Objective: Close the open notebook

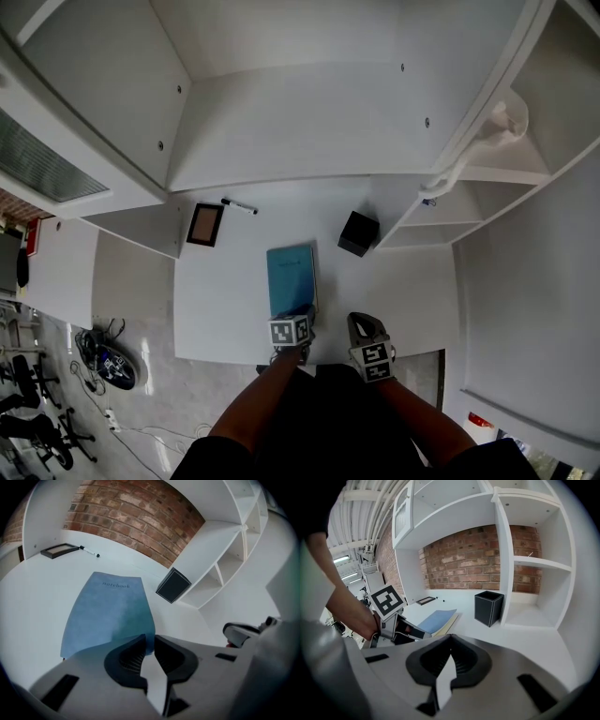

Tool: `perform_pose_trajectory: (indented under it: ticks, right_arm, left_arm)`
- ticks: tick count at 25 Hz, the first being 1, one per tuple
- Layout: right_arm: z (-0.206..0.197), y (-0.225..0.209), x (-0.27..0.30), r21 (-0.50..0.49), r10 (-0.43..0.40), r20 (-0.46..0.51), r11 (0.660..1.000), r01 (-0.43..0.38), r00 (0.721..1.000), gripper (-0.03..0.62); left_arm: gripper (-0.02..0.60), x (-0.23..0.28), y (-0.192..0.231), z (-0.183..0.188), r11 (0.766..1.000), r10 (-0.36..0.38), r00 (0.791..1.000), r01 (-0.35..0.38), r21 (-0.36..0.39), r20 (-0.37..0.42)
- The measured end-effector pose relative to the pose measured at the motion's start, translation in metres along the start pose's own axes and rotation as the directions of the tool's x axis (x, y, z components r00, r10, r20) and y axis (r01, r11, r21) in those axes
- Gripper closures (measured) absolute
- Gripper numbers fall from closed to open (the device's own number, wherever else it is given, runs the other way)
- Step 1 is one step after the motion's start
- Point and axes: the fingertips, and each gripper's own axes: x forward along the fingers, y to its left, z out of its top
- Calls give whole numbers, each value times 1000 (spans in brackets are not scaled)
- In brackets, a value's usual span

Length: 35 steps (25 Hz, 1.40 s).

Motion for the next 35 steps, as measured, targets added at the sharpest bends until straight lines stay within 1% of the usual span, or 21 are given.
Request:
perform_pose_trajectory:
  ticks: [2,3,6,9,12,13,15,17,19,21,23,25,27,29,30,32,34,35]
  right_arm:
    - [-1,-2,-1,-33,-6,-1,999,6,1000,594]
    - [-1,-2,-2,-43,-7,0,999,7,1000,594]
    - [-6,-7,-6,-36,-17,-5,999,16,1000,594]
    - [-13,-14,-10,-9,-38,-16,999,38,999,594]
    - [-15,-16,-12,11,-40,-16,999,40,999,594]
    - [-15,-15,-12,14,-36,-12,999,37,999,594]
    - [-13,-14,-13,18,-29,-1,999,29,1000,594]
    - [-9,-12,-14,25,-20,11,999,20,1000,594]
    - [-1,-10,-16,40,-9,35,999,8,999,594]
    - [11,-10,-20,57,-8,72,998,4,997,594]
    - [25,-10,-27,70,-8,107,998,1,994,594]
    - [39,-8,-35,74,8,126,997,-18,992,594]
    - [52,-6,-42,81,25,131,996,-35,991,594]
    - [64,-5,-48,95,38,135,994,-51,990,594]
    - [72,-4,-52,108,55,146,992,-71,988,594]
    - [90,3,-60,133,97,183,984,-122,978,594]
    - [111,8,-68,129,116,222,981,-147,968,594]
    - [121,10,-72,116,118,234,982,-148,965,594]
  left_arm:
    - [529,6,1,-3,998,26,999,-24,57,-28]
    - [529,9,1,-4,997,36,999,-33,73,-40]
    - [518,17,3,-7,996,51,997,-46,75,-65]
    - [509,19,2,-8,993,59,995,-51,104,-81]
    - [480,19,-5,-9,990,34,996,-23,142,-76]
    - [459,19,-9,-10,986,20,997,-7,165,-79]
    - [409,20,-20,-14,972,-8,996,30,232,-94]
    - [388,18,-28,-18,954,-23,994,54,295,-107]
    - [383,12,-33,-19,942,-31,995,61,330,-95]
    - [383,-1,-40,-13,937,-50,997,69,344,-63]
    - [383,-21,-47,-4,937,-81,997,81,339,-14]
    - [383,-43,-51,6,944,-116,991,92,317,59]
    - [383,-72,-55,21,954,-145,976,94,286,162]
    - [389,-110,-58,38,962,-152,948,77,262,278]
    - [416,-129,-59,46,966,-150,931,67,249,333]
    - [441,-168,-61,59,975,-156,891,71,209,426]
    - [461,-207,-63,72,983,-160,842,87,164,514]
    - [489,-225,-63,78,985,-154,817,82,151,556]
